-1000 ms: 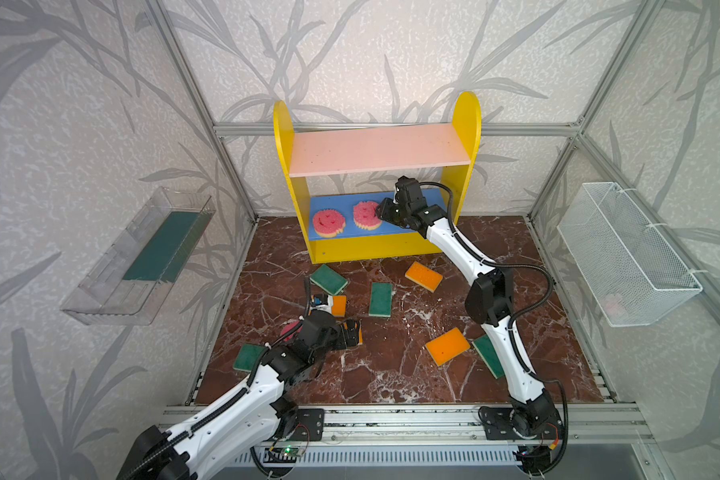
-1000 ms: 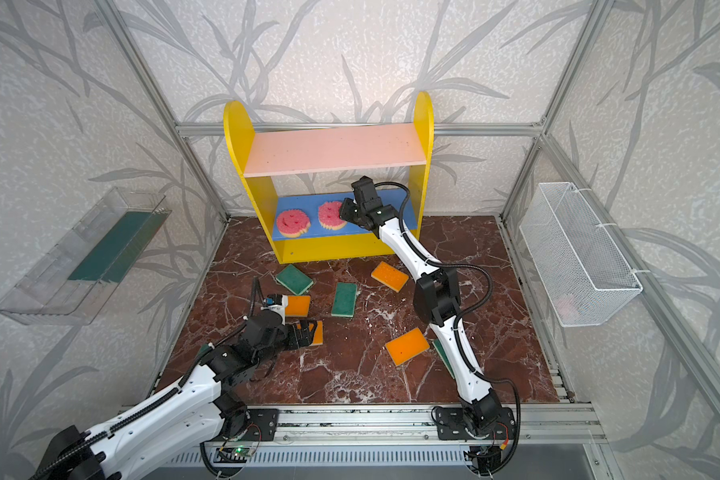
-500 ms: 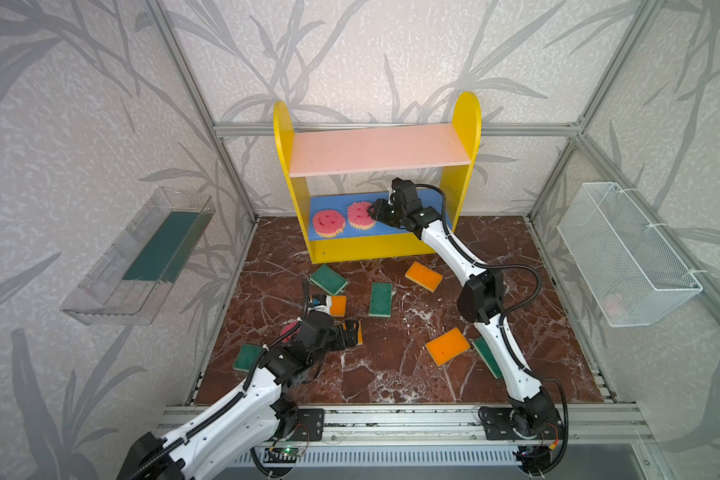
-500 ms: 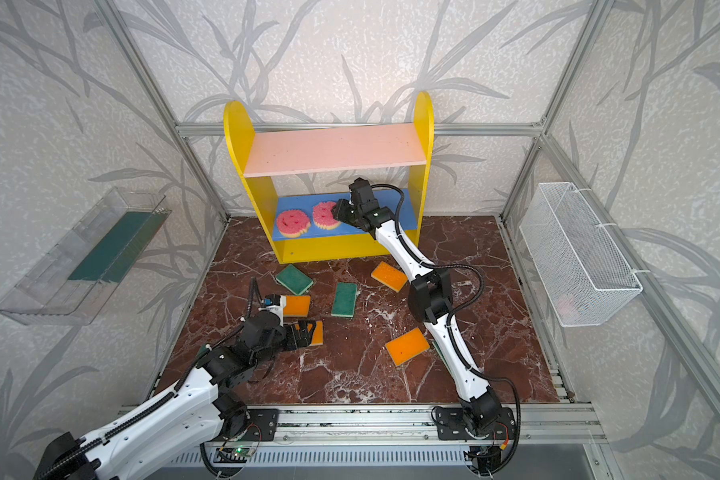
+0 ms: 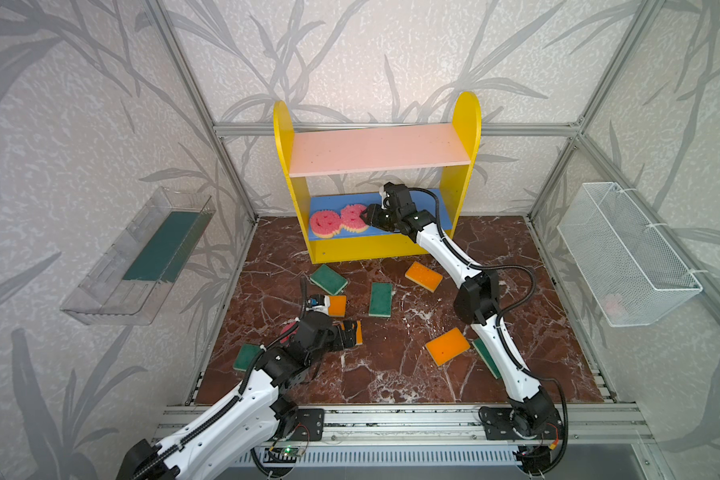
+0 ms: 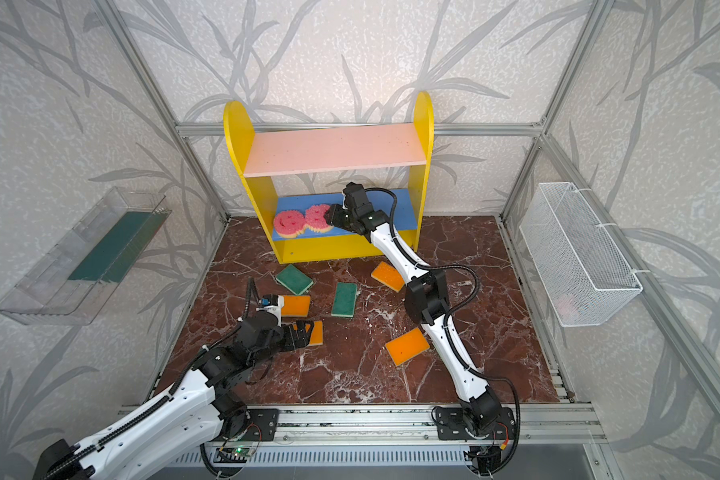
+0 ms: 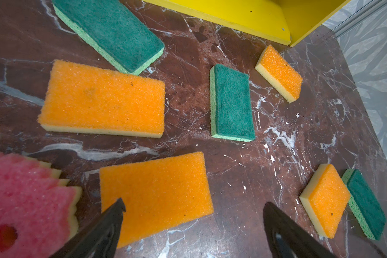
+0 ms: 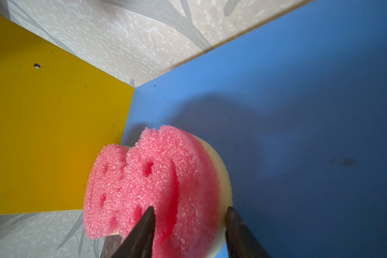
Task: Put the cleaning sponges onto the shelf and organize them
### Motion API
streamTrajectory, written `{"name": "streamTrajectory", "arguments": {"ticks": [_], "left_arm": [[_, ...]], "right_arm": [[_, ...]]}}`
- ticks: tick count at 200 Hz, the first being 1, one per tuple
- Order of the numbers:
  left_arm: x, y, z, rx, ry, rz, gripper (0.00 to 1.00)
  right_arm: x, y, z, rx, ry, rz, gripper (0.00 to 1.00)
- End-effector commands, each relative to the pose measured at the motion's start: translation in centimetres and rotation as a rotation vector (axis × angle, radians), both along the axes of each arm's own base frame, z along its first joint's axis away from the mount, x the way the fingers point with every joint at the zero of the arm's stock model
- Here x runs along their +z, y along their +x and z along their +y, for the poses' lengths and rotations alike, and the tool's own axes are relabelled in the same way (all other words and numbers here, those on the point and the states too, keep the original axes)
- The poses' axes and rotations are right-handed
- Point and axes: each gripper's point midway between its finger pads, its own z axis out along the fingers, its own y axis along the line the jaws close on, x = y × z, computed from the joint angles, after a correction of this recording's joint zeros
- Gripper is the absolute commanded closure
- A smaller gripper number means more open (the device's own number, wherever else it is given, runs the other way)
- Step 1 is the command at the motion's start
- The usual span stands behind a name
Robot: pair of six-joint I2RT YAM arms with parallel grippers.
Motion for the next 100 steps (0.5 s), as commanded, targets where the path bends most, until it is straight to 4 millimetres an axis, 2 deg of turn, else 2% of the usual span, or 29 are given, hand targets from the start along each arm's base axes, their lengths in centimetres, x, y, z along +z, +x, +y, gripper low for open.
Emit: {"name": "streamTrajectory", "arguments": {"ticks": [1, 19, 47, 54, 77, 81, 100], "left_arm": [[2.0, 0.3, 0.6, 0.020, 0.032, -0.014, 0.01], [3.1, 0.1, 1.7, 0.055, 0.071, -0.015, 0.01], [5.1, -0.4, 3.6, 0.112, 0.113, -0.002, 0.01], [5.5, -0.6, 4.1, 0.128, 0.126, 0.016, 0.05], [5.6, -1.2, 5.6, 0.179, 0.157, 0.079, 0.10], [5.5, -1.4, 5.8, 0.189, 0.159, 0.089, 0.11], [4.7, -2.0, 7.0, 0.251, 0.151, 0.140, 0.13]], "right_arm": [[4.3, -1.3, -0.2, 0.028, 0.007, -0.060, 0.45], [5.9, -1.9, -0.4, 0.041, 0.016, -0.081, 0.41], [7.4, -3.6, -0.8, 0.083, 0.016, -0.082, 0.39], [7.6, -4.2, -0.8, 0.104, 0.005, -0.090, 0.39], [9.2, -6.1, -1.1, 0.141, 0.035, -0.135, 0.39], [10.0, -6.5, -1.3, 0.144, 0.048, -0.153, 0.39], [11.2, -8.3, -2.5, 0.147, 0.070, -0.194, 0.38]]}}
